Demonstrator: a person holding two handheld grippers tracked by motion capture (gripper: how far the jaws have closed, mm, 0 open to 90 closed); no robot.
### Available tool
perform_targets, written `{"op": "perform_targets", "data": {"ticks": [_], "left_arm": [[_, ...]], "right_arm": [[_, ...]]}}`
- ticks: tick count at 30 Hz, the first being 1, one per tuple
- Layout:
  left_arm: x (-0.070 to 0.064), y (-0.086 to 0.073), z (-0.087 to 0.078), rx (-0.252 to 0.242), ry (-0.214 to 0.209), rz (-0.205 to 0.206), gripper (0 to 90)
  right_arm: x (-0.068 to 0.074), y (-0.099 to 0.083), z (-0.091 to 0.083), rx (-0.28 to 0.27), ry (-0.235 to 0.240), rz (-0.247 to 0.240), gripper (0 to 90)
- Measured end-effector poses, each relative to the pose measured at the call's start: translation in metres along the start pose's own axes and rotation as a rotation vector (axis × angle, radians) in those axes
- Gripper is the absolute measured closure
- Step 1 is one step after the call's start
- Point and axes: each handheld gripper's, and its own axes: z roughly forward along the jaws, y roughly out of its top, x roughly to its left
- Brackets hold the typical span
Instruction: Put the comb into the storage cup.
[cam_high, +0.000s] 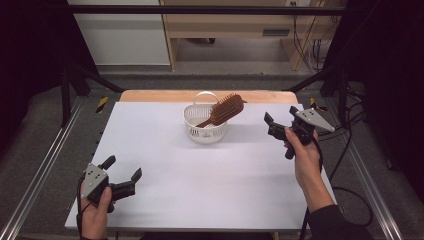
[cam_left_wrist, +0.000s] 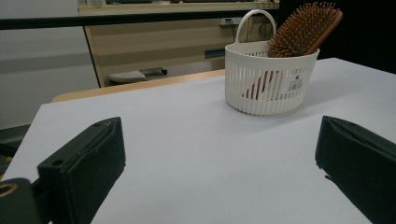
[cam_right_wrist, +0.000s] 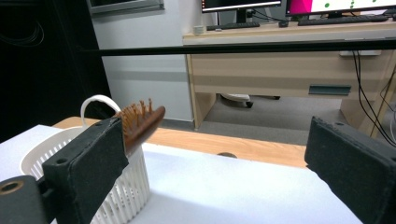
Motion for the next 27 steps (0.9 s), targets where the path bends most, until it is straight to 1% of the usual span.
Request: {"op": "perform_targets", "data": {"ticks": [2, 5, 8, 11, 17, 22, 25, 27], "left_arm": [[-0.001, 0.0, -0.001, -0.006, 0.004, -0.005, 1.8], [-0.001, 0.001, -0.003, -0.009, 0.01, -0.008, 1.8], [-0.001, 0.001, -0.003, -0.01, 0.013, -0.014, 1.8], [-0.002, 0.0, -0.004, -0.005, 0.015, -0.012, 1.9], [-0.002, -0.001, -0.008, -0.005, 0.018, -0.016, 1.9], [-0.002, -0.002, -0.012, -0.005, 0.019, -0.024, 2.0], [-0.001, -0.002, -0.014, -0.006, 0.019, -0.031, 2.1], [0.0, -0.003, -0.016, -0.01, 0.021, -0.037, 2.1]], "right_arm": [[-0.003, -0.005, -0.005, 0.002, -0.002, 0.002, 5.6], [-0.007, -0.011, -0.013, 0.005, -0.005, -0.008, 5.6], [-0.011, -0.019, -0.02, 0.009, -0.01, -0.015, 5.5], [-0.015, -0.026, -0.029, 0.012, -0.012, -0.013, 5.4], [-0.022, -0.04, -0.044, 0.02, -0.018, -0.023, 5.4], [-0.025, -0.051, -0.053, 0.028, -0.014, -0.023, 5.5], [-0.027, -0.057, -0.059, 0.031, -0.014, -0.032, 5.4], [-0.027, -0.061, -0.062, 0.04, -0.01, -0.025, 5.4]]}}
